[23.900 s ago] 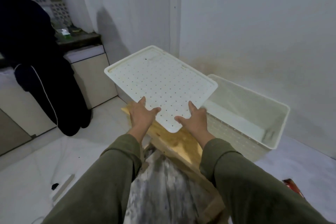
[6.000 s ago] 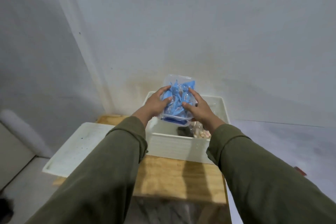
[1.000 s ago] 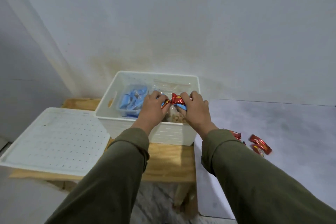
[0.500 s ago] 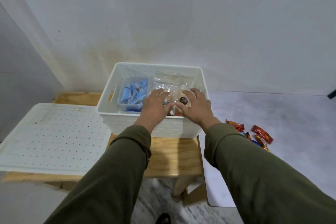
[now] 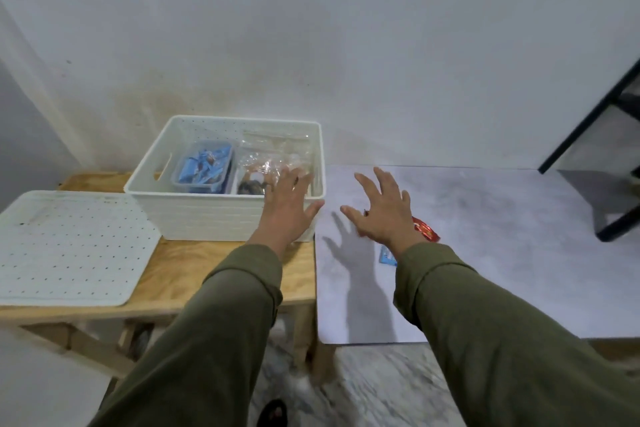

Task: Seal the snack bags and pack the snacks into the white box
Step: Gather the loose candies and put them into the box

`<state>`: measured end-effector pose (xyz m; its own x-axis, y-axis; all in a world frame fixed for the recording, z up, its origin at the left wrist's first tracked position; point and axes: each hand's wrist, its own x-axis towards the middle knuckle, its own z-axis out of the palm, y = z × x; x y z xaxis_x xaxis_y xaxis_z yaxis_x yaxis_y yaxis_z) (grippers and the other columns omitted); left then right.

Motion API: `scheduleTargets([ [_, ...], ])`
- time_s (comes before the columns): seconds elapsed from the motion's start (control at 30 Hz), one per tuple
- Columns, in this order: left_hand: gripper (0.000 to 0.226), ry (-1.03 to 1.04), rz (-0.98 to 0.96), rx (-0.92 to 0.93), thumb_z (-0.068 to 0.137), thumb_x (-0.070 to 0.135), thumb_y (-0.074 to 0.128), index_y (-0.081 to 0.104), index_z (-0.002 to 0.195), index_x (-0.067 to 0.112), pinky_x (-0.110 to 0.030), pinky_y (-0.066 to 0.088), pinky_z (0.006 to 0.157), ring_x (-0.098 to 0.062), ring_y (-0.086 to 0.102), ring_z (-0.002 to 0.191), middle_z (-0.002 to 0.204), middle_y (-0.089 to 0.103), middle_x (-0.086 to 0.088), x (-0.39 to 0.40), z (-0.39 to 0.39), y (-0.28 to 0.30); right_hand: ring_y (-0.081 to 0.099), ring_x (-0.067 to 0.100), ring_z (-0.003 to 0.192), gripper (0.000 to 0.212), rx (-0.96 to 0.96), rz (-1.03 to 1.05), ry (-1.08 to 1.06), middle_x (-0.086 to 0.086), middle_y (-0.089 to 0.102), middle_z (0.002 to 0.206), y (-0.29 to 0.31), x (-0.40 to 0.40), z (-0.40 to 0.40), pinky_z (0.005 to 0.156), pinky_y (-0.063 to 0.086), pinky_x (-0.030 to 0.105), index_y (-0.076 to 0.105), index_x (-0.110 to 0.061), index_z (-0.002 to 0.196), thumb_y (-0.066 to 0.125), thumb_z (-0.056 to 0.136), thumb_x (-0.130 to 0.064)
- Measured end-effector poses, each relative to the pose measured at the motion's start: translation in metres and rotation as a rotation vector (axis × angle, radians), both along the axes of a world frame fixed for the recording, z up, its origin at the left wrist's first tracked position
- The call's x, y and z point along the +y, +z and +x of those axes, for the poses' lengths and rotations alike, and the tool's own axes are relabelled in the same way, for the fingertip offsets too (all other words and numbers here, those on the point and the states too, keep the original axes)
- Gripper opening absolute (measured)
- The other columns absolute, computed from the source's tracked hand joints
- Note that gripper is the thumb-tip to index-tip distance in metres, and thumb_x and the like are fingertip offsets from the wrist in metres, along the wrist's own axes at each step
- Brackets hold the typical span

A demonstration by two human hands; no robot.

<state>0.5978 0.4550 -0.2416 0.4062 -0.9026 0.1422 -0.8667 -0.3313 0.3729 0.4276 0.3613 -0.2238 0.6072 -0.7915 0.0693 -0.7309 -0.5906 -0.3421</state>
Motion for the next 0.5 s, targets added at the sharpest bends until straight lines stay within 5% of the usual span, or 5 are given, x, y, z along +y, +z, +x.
scheduleTargets([
  [0.5,0.066,-0.149,0.150,0.065,0.093,0.050,0.043,0.015,0.148,0.028,-0.052,0.007,0.115,-0.018,-0.005,0.147,0.158,0.008,0.001,-0.019,-0.148,-0.066,0.000,0.025,0.146,0.081,0.075,0.085,-0.179,0.003,0.002,0.158,-0.061,-0.002,-0.153,0.115,0.008,0.054,0.015,-0.037,0.146,0.055,0.080,-0.063],
])
